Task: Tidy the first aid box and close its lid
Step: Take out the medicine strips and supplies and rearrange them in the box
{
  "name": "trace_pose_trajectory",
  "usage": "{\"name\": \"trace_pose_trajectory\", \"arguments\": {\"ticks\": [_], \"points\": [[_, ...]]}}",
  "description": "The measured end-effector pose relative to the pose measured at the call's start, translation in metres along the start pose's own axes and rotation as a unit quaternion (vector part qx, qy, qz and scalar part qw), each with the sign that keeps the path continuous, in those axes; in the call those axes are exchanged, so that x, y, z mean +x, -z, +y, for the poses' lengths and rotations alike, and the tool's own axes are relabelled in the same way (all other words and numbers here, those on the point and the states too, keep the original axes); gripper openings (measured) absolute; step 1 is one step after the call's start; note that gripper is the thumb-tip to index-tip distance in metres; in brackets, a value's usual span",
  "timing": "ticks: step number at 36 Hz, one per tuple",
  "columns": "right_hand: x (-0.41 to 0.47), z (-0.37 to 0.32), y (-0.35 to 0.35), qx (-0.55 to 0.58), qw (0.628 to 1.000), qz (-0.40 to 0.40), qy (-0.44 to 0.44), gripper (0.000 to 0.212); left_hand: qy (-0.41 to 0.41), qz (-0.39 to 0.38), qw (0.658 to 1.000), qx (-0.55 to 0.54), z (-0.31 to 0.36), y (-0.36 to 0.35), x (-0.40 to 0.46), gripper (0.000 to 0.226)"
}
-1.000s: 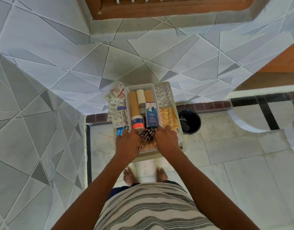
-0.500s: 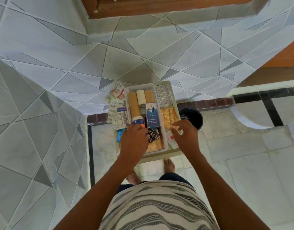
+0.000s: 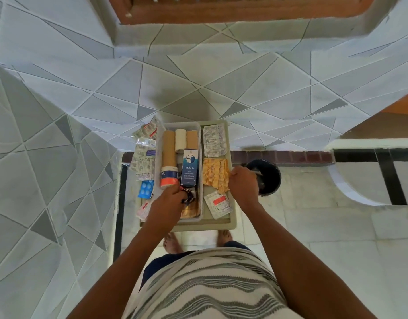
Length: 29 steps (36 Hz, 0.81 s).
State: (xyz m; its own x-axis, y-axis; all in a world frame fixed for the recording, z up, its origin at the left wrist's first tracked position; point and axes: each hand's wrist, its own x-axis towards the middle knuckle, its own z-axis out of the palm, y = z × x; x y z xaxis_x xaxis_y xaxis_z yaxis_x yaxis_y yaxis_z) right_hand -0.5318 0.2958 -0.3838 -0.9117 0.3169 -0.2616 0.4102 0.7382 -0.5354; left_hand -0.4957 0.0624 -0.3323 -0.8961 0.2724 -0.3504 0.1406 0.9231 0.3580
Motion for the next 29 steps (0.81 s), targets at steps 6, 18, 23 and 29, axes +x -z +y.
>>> {"name": "trace_pose_trajectory", "arguments": {"ticks": [6, 18, 23, 29], "points": [[-0.006, 0.006, 0.014, 0.092, 0.995, 0.024, 0.023, 0.020, 0.042, 0.010, 0.997, -0.068, 0.001, 0.003, -0.001, 0.022], [-0.048, -0.025, 0.047, 0.206, 0.965, 0.070, 0.149, 0.013, 0.107, 0.159, 0.894, -0.406, 0.003, 0.020, -0.009, 0.024], [-0.069, -0.054, 0.027, 0.237, 0.956, -0.003, 0.171, 0.012, 0.128, 0.181, 0.868, -0.444, 0.001, 0.026, -0.010, 0.019], [-0.082, -0.069, 0.005, 0.194, 0.966, -0.089, 0.146, 0.022, 0.148, 0.161, 0.934, -0.283, -0.025, 0.025, -0.017, 0.029]]}}
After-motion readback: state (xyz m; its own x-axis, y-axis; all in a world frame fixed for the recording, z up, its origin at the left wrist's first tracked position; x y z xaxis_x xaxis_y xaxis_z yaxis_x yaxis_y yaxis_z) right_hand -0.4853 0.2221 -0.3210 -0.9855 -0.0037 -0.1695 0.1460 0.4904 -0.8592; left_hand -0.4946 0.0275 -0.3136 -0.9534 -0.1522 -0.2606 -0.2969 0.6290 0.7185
